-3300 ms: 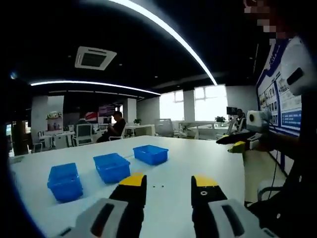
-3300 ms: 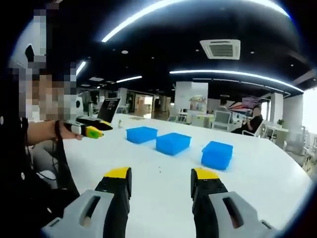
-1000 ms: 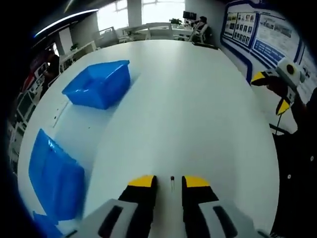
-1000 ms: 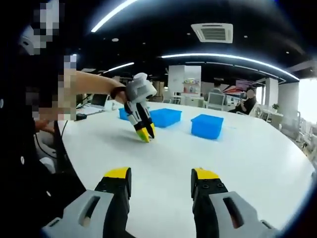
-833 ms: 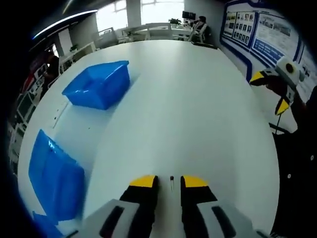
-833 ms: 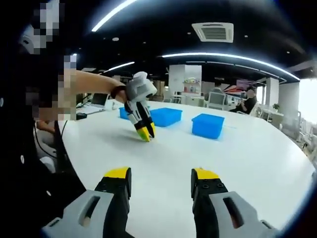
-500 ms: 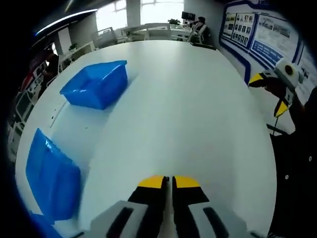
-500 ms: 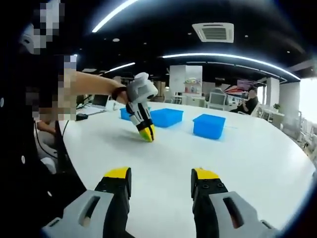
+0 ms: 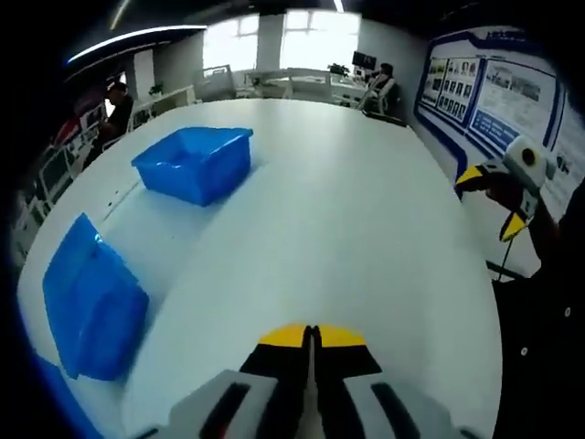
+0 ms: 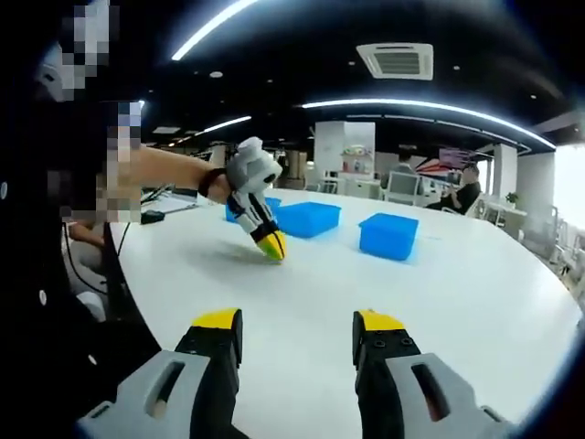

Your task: Pick up the resistors one by one and place each resistor into its matching bin, sorting the parts by color and model until every resistor is separated into the correct bin for its type

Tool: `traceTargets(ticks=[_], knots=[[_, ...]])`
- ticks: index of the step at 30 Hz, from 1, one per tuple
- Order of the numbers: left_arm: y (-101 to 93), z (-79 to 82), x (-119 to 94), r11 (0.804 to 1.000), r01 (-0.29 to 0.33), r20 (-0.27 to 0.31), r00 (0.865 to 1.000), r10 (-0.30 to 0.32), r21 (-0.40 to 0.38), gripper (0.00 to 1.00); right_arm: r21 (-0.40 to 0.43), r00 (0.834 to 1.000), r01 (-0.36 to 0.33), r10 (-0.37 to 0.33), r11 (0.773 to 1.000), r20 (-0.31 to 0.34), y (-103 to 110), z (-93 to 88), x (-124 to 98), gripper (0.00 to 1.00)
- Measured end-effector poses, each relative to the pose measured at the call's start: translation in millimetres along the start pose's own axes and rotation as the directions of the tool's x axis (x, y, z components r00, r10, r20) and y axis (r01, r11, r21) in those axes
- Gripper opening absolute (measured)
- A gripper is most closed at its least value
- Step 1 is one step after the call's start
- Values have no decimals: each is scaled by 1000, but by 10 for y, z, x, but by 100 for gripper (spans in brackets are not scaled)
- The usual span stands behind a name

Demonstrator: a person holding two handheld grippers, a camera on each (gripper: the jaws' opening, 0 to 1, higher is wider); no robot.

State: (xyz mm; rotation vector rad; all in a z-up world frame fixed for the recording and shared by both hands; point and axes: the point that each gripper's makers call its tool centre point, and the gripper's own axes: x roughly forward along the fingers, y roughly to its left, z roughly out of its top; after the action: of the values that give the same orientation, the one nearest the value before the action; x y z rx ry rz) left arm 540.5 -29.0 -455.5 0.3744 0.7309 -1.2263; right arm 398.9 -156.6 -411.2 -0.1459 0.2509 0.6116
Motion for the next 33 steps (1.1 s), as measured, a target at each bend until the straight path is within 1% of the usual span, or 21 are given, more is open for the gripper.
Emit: traceTargets(ticks=[1,2,3,4,5,6,7,8,9,10,12,15,17,18,22,27,28,29,31,32,33], knots=[[-22,62,-58,998,-1,48,999,4,-59,5,-2,1000,2,-2,1000,4,0,18,4,50],[-20,160,-124,999,-18,116,993,23,-47,5,-3,1000,4,-4,1000,8,3,37,10,50],[-39,259,-202,999,-30,191,981,36,-35,5,-5,1000,12,-12,1000,16,-2,64,15,50],[-35,301,-276,997,-55,225,972,66,-55,5,-6,999,22,-22,1000,26,-10,98,17,50],[-45,365,-335,996,-73,272,959,82,-44,5,-3,999,29,-28,1000,34,-16,127,16,50],[-89,461,-425,996,-78,346,934,86,-37,5,-3,999,34,-34,999,42,-15,157,16,50],[-98,506,-508,993,-96,384,916,112,-61,5,-5,998,42,-41,999,51,-16,187,16,50],[-101,593,-633,988,-135,455,878,152,-69,5,-7,997,44,-44,999,58,-7,218,14,50],[-139,643,-717,987,-141,496,853,161,-77,5,-6,997,46,-45,999,66,4,248,13,51],[-160,713,-818,984,-145,553,813,180,-108,5,-3,996,46,-46,999,79,18,286,13,52],[-198,794,-992,975,-176,629,745,220,-133,5,7,994,42,-42,999,104,57,363,9,52],[-245,826,-1110,965,-213,676,690,259,-152,5,-10,993,46,-45,999,113,94,419,17,52],[-283,818,-1108,967,-197,677,691,252,-158,5,-14,993,46,-44,999,114,113,445,16,52],[-274,823,-1115,965,-208,680,685,261,-161,5,-17,992,49,-47,999,114,112,453,14,52],[-186,923,-1069,963,-214,675,687,269,-166,5,-17,991,66,-63,998,120,83,463,-2,51],[71,1154,-949,950,-250,670,675,309,-187,5,10,986,106,-107,994,126,2,450,-36,52],[153,1229,-887,947,-265,666,675,317,-183,5,1,984,133,-132,991,119,-51,433,-54,52],[225,1285,-827,943,-278,661,675,327,-183,5,-10,983,152,-150,988,109,-88,414,-68,52],[350,1404,-690,941,-282,649,684,333,-186,5,-8,980,171,-169,985,108,-138,400,-102,52],[419,1488,-590,941,-286,637,695,335,-183,5,7,975,193,-192,981,109,-198,394,-137,52],[453,1536,-547,940,-289,634,696,337,-183,5,15,970,216,-217,976,111,-254,390,-168,52]])
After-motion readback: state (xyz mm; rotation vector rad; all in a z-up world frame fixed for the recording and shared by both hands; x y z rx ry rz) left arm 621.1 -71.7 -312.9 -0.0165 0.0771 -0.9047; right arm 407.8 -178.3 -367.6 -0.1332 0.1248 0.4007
